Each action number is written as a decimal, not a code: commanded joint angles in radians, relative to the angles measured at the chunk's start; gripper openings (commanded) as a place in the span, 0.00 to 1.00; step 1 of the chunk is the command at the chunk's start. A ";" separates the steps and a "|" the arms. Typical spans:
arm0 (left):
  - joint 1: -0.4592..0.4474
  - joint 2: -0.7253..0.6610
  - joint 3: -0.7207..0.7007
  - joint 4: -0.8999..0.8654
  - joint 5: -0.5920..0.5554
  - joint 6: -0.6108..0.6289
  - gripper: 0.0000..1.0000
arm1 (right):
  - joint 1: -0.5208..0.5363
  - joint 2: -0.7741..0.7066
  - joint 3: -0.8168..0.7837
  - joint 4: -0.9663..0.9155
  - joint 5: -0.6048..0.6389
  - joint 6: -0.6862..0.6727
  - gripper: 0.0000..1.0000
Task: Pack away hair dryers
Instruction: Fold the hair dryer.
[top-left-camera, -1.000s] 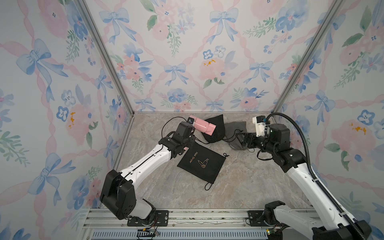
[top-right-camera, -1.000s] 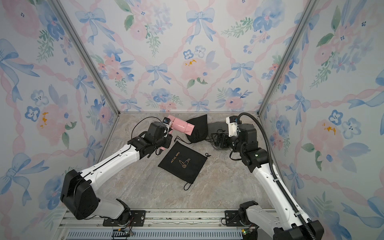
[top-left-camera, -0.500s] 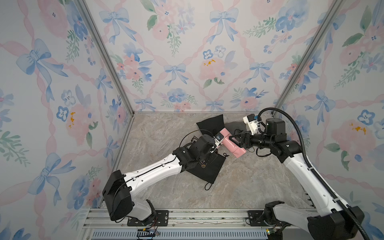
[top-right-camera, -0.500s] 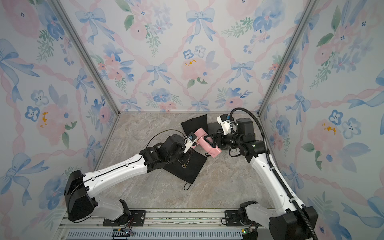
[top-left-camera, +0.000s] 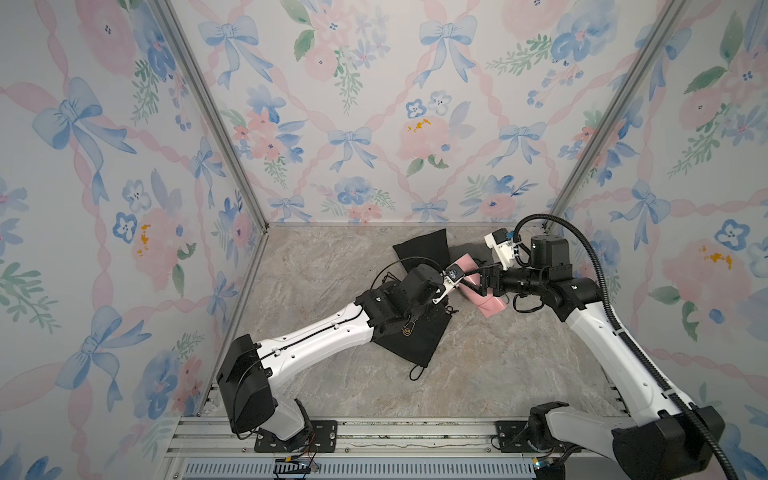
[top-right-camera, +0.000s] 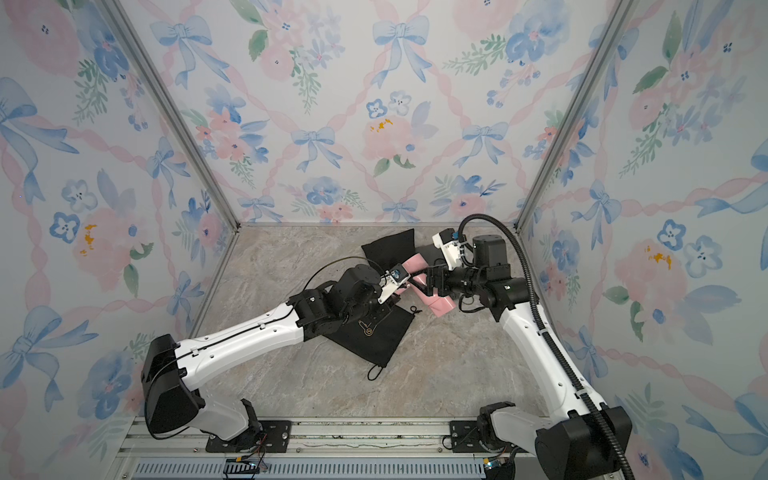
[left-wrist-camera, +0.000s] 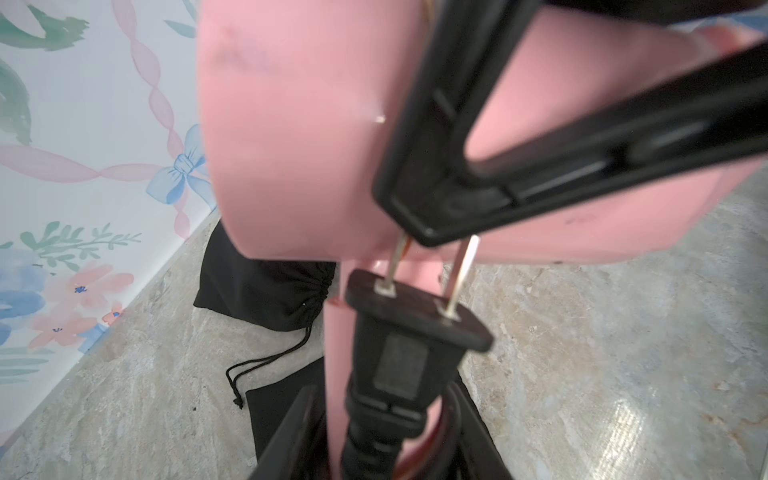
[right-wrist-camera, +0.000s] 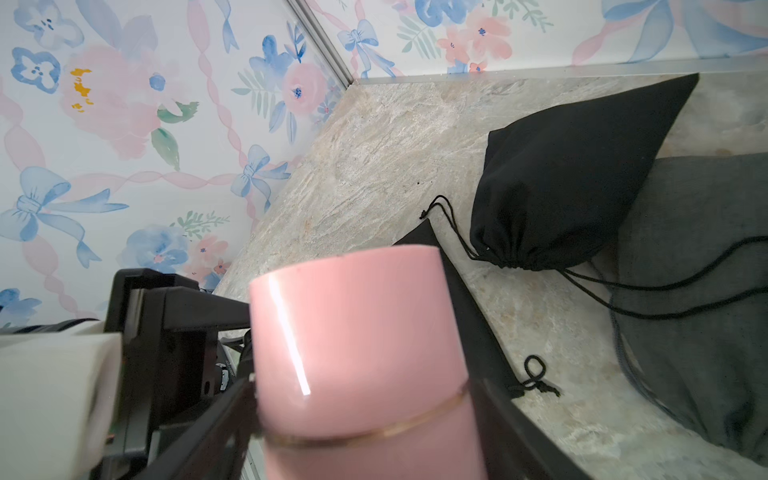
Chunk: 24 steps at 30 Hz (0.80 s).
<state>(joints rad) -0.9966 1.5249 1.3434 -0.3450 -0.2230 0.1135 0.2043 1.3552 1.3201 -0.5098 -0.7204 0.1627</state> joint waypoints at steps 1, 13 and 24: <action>-0.026 0.025 0.083 0.080 0.017 0.057 0.08 | -0.023 0.018 0.025 0.003 -0.046 0.004 0.83; -0.030 0.133 0.251 0.080 0.073 0.124 0.07 | -0.127 -0.013 0.014 0.079 -0.155 0.083 0.80; -0.030 0.126 0.252 0.080 0.085 0.151 0.06 | -0.138 0.028 0.064 0.029 -0.201 0.055 0.81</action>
<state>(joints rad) -1.0027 1.6581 1.5543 -0.3832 -0.2150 0.2363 0.0589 1.3529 1.3441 -0.4606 -0.8444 0.2195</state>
